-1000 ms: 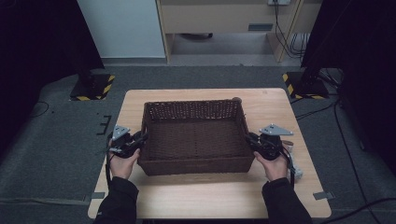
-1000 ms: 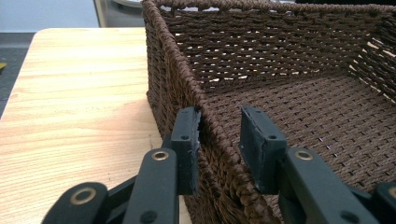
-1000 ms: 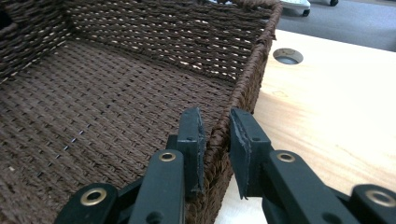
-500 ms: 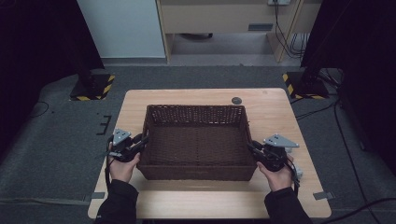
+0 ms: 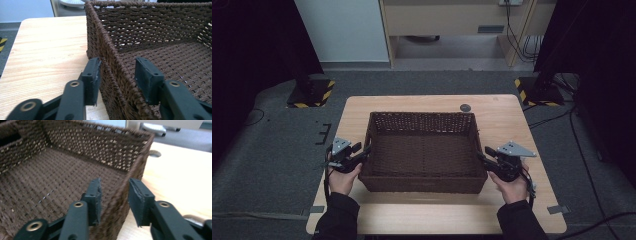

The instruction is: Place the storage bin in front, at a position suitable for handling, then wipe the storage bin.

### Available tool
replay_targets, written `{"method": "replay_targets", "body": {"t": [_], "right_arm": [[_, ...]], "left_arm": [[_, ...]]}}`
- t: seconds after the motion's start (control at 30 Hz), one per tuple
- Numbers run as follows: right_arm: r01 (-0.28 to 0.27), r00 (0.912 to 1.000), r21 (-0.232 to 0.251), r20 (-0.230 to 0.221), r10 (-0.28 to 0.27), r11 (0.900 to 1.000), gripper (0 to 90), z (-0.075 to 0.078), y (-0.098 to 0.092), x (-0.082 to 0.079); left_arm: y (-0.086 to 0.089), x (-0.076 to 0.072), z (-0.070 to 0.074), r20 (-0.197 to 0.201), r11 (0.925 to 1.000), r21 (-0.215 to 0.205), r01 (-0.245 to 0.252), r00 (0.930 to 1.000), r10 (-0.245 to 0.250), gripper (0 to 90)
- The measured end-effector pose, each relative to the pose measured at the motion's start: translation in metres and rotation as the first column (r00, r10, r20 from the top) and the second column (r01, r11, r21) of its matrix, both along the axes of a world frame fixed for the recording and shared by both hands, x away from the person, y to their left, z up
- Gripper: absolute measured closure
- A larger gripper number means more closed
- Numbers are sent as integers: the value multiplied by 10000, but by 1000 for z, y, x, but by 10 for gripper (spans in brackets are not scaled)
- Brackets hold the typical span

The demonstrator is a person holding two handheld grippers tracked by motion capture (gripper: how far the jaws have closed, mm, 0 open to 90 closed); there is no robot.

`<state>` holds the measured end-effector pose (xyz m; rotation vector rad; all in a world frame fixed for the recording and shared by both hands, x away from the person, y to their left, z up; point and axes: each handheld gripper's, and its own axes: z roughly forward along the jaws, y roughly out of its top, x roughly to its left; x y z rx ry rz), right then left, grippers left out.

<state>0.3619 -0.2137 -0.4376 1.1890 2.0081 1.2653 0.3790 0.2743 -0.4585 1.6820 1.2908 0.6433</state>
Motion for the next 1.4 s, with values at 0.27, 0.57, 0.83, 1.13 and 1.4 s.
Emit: {"method": "replay_targets", "body": {"t": [0.27, 0.57, 0.83, 1.13, 1.4], "right_arm": [[843, 9963, 111, 132, -844, 9964, 440, 1, -35, 0], [1724, 9848, -558, -92, -1732, 9834, 286, -9, -66, -1], [2186, 9712, -1041, -739, -2267, 9703, 249, -32, -86, -1], [1817, 9666, -1283, -1589, -2011, 9749, 364, -56, -89, 6], [1406, 9661, -1237, -1998, -1634, 9823, 549, -65, -86, 13]], "left_arm": [[2, 1, 0, -204, 9999, 52, -101, 9997, 102, 451], [1, 1, -1, -302, 9989, 467, -94, 9995, 108, 401], [1, 1, -1, -226, 9986, 521, -91, 9997, 103, 402], [1, 2, -2, -187, 9985, 526, -116, 9997, 126, 399], [2, 2, -3, -219, 9998, 175, 7, 9998, -3, 426]]}}
